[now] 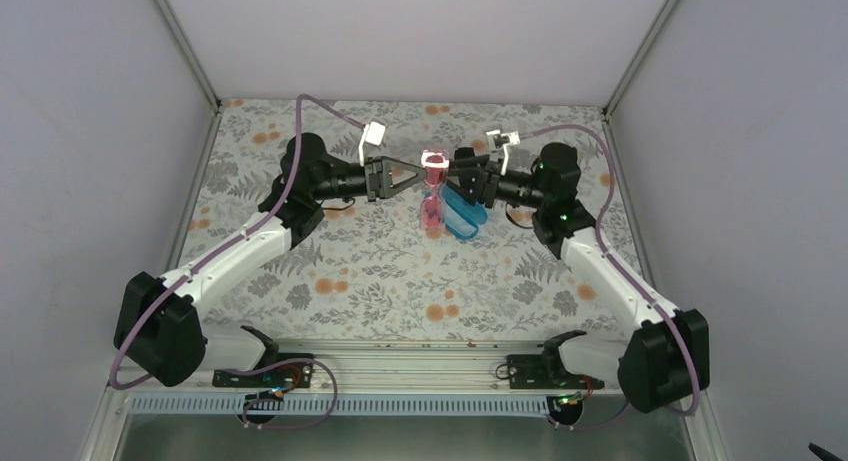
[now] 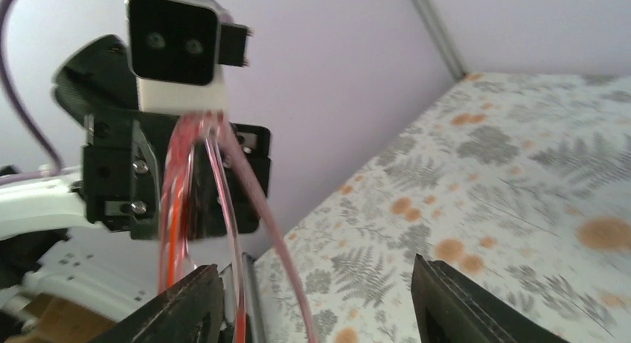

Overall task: Organize the sunglasses
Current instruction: Place the sunglasses in the sunglasses case.

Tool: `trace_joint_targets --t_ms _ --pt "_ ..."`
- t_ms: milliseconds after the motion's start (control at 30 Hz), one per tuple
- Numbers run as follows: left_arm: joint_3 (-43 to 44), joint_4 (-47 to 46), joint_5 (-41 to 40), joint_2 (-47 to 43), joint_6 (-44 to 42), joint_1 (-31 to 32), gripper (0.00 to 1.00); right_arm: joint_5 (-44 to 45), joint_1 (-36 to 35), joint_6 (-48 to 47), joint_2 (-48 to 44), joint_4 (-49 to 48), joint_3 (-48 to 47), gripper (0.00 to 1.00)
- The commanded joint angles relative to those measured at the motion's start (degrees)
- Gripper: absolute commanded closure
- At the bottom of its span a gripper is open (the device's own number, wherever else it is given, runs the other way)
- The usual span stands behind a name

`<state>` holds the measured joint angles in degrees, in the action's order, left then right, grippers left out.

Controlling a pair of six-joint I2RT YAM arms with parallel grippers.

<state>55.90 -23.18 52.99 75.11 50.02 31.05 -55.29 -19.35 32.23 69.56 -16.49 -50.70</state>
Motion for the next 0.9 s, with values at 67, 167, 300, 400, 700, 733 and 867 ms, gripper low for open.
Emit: trace_joint_targets --t_ms 67,167,300,400,700,733,867 --pt "-2.30 2.79 -11.12 2.09 -0.99 -0.59 0.98 20.08 1.14 -6.27 -9.82 13.42 7.50 0.33" --pt "-3.44 2.87 -16.92 5.05 0.88 -0.36 0.98 32.81 1.14 -4.87 -14.40 17.74 12.47 0.36" --pt "-2.52 1.95 -22.05 12.31 4.80 1.84 0.98 45.12 1.08 -1.41 -16.79 23.50 16.67 0.49" --pt "-1.27 0.30 -24.75 17.56 10.01 4.45 0.98 52.06 1.23 2.49 -15.57 28.20 18.25 0.55" --pt "-0.55 -4.52 -36.67 28.42 29.02 10.68 0.98 55.33 2.27 8.88 -15.71 30.02 23.02 0.59" --pt "-0.81 -4.23 -38.99 28.76 30.66 11.04 0.98 55.15 2.23 8.83 -16.03 30.01 23.21 0.59" --pt "0.32 -2.34 -45.19 29.41 34.32 11.56 0.98 55.10 2.29 8.74 -16.83 30.50 23.53 0.59"
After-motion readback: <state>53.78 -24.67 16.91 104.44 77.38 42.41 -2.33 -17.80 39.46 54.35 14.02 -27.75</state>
